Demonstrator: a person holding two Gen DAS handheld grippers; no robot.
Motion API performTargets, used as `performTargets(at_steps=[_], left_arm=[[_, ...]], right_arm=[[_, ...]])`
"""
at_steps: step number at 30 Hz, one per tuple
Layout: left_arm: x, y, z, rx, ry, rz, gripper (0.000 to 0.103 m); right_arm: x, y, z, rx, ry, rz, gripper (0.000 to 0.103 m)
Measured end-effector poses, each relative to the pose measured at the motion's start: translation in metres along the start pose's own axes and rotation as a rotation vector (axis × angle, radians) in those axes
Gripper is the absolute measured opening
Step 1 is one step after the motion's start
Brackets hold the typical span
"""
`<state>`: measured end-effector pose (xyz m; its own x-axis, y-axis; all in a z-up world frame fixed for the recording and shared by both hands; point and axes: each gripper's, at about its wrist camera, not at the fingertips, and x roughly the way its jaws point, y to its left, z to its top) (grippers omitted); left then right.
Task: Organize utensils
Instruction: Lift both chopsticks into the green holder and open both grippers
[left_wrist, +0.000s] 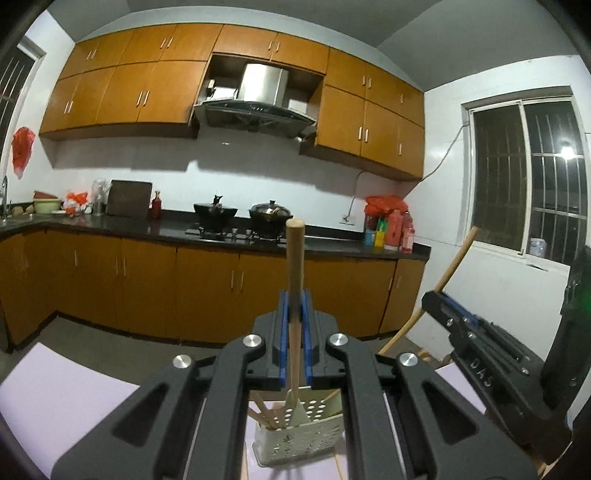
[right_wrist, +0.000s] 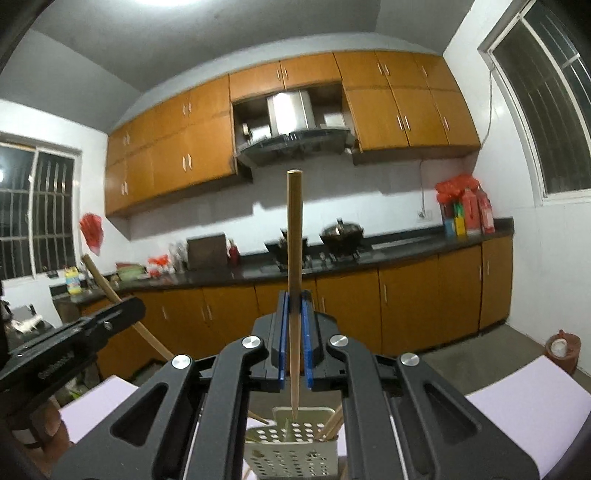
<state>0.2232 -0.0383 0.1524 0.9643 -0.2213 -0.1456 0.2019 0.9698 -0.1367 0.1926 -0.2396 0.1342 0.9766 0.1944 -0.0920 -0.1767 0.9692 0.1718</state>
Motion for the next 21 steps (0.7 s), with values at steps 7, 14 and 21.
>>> performTargets(at_steps=[7,14,21], left_arm=[[0.029,0.010,-0.027,-0.038,0.071,-0.003,0.008],[0.007,0.023,-0.022,-0.074,0.038,-0.019,0.026],[-0.054,0.043,-0.038,-0.080,0.030,0.032,0.038]], right_arm=[[0.014,0.000,-0.024,-0.007,0.105,-0.012,0.015],[-0.024,-0.003,-0.007,0.010,0.035,-0.024,0.051],[-0.066,-0.038,-0.024,0.043,0.103,-0.111,0.051]])
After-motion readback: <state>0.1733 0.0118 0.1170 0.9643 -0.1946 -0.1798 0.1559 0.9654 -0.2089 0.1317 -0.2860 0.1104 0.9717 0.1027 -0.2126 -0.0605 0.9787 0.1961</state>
